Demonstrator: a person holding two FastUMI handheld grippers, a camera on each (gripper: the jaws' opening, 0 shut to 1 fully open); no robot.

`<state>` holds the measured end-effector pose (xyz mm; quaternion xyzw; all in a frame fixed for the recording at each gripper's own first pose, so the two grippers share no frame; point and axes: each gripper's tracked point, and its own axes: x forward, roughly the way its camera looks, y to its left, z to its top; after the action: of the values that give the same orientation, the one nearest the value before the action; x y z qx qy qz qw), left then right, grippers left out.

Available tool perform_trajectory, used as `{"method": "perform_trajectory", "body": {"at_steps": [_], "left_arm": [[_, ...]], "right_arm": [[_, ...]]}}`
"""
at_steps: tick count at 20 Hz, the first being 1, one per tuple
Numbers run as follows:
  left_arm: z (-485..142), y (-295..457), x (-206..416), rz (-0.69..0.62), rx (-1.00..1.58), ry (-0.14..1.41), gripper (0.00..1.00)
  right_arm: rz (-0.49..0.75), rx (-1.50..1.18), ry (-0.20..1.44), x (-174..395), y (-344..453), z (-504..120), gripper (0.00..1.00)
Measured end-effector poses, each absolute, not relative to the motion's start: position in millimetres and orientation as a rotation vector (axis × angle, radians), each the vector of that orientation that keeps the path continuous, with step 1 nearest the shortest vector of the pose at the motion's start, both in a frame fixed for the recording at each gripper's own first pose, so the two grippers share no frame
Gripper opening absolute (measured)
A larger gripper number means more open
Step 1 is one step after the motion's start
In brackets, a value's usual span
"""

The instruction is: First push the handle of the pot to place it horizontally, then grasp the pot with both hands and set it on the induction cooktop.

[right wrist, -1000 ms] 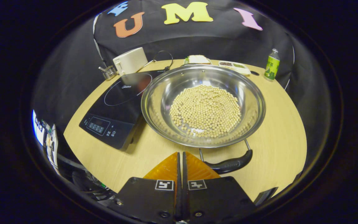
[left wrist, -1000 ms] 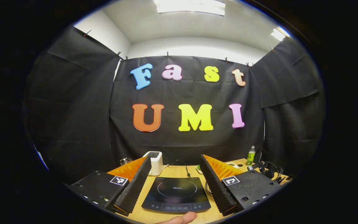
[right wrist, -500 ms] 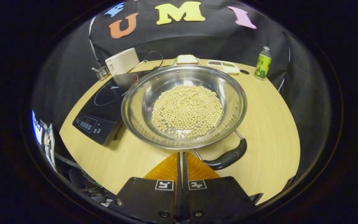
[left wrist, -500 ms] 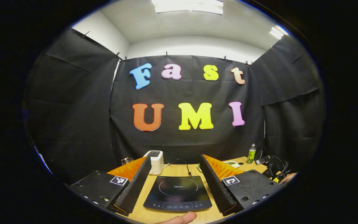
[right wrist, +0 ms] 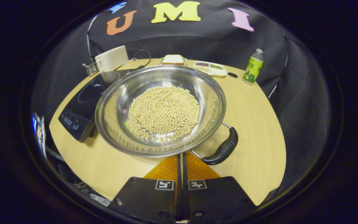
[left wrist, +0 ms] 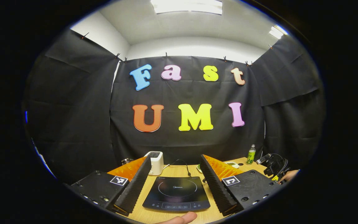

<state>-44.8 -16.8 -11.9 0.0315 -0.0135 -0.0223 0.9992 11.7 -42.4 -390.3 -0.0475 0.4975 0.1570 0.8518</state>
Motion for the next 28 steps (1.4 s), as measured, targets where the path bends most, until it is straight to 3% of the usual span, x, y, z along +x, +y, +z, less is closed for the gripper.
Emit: {"method": "perform_trajectory", "body": {"at_steps": [1,3,14,28], "left_arm": [[-12.8,-19.6,-45.1,-0.050,0.064,-0.027,0.94],[-13.1,-24.5,-44.3,-0.059,0.069,-0.025,0.94],[-38.1,-43.9,-19.6,-0.076,0.088,0.028,0.94],[-93.2,-96.3,17.6,-0.133,0.010,0.156,0.95]], "right_arm": [[0.325,-0.097,1.042,14.8,-46.5,-390.2,0.04],[0.317,-0.097,1.027,21.9,-53.4,-389.8,0.00],[0.273,-0.185,0.939,89.5,-97.0,-408.8,0.04],[0.173,-0.090,0.808,122.6,-108.6,-402.2,0.02]]}}
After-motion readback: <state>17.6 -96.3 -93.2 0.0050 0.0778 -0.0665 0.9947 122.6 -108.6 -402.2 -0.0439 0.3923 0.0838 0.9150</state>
